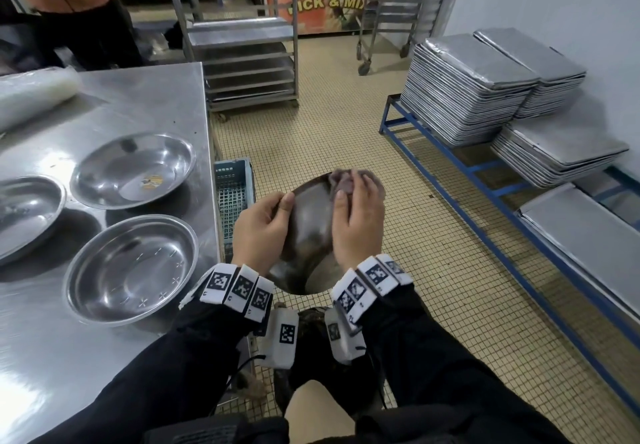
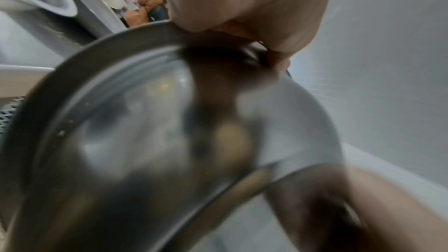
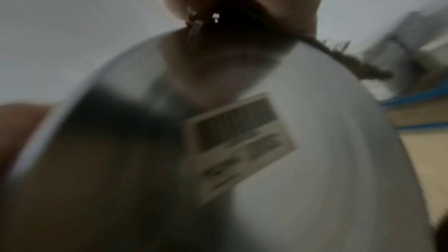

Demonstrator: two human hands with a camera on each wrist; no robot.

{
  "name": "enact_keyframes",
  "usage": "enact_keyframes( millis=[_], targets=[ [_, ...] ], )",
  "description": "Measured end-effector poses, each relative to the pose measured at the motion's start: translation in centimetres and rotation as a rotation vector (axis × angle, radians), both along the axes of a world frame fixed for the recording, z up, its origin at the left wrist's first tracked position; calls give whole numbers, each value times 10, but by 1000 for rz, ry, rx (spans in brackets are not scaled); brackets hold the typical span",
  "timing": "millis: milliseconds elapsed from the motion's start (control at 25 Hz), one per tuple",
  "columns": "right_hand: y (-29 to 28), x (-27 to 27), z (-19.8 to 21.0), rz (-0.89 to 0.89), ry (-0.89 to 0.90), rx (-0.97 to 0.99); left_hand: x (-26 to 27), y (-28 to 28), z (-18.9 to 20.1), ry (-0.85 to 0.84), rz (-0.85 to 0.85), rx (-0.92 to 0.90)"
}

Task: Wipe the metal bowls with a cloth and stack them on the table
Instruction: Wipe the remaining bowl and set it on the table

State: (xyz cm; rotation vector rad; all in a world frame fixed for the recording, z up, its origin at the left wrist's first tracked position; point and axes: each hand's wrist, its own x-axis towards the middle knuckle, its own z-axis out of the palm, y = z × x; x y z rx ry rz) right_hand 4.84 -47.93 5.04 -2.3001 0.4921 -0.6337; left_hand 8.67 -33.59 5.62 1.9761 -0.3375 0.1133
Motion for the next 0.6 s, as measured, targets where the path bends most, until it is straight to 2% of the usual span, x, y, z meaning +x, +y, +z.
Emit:
enact_keyframes(
  millis=[160, 240, 280, 440, 520, 600],
  targets=[
    [-43, -8, -10, -39, 120, 678, 10, 20, -12, 43, 15, -143],
    [-55, -19, -22, -32, 120, 912, 13, 29, -14, 98, -7, -216],
    [-56, -24, -25, -28, 117, 935, 14, 32, -16, 114, -19, -225],
    [-57, -29, -21, -8, 91, 723, 18, 40, -24, 168, -55, -210],
    [-59, -24, -17, 63, 76, 610, 15, 43, -22, 191, -69, -194],
    [-58, -15, -11, 179, 104, 412, 4, 41, -11, 180, -101, -134]
  ],
)
